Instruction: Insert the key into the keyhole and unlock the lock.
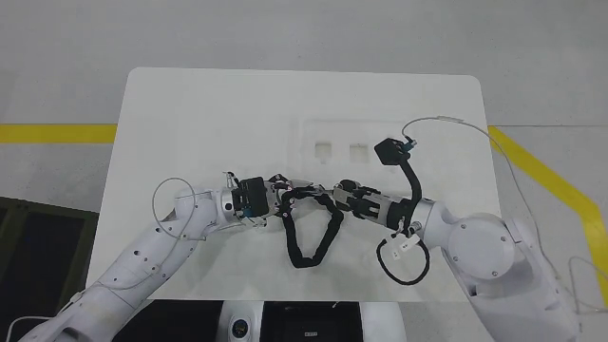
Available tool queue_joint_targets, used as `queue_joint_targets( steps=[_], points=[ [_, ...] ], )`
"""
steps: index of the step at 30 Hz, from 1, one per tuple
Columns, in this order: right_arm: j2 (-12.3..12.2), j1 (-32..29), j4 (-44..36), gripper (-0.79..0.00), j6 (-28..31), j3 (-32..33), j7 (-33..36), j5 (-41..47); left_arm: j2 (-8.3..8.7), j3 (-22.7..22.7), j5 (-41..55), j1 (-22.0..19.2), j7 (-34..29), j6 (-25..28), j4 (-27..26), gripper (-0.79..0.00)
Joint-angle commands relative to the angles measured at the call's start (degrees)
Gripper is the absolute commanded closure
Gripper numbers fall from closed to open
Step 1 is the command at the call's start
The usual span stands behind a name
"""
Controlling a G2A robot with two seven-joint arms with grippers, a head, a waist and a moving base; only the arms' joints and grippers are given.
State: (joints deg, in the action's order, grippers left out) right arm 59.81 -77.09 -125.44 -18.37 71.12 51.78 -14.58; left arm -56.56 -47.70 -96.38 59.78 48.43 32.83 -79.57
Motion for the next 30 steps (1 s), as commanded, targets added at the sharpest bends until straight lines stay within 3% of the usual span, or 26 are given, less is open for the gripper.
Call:
queue_joint_targets(
  steps=[1, 30],
  points=[
    [0.0, 0.1, 0.1, 0.000, 0.0, -0.1, 0.1, 0.0, 0.00, 0.0, 0.0, 0.0, 0.0, 0.0, 0.0, 0.000],
    [-0.1, 7.6, 9.5, 0.000, 1.8, -0.5, 6.8, 7.4, 0.00, 0.0, 0.0, 0.0, 0.0, 0.0, 0.0, 0.000]
  ],
)
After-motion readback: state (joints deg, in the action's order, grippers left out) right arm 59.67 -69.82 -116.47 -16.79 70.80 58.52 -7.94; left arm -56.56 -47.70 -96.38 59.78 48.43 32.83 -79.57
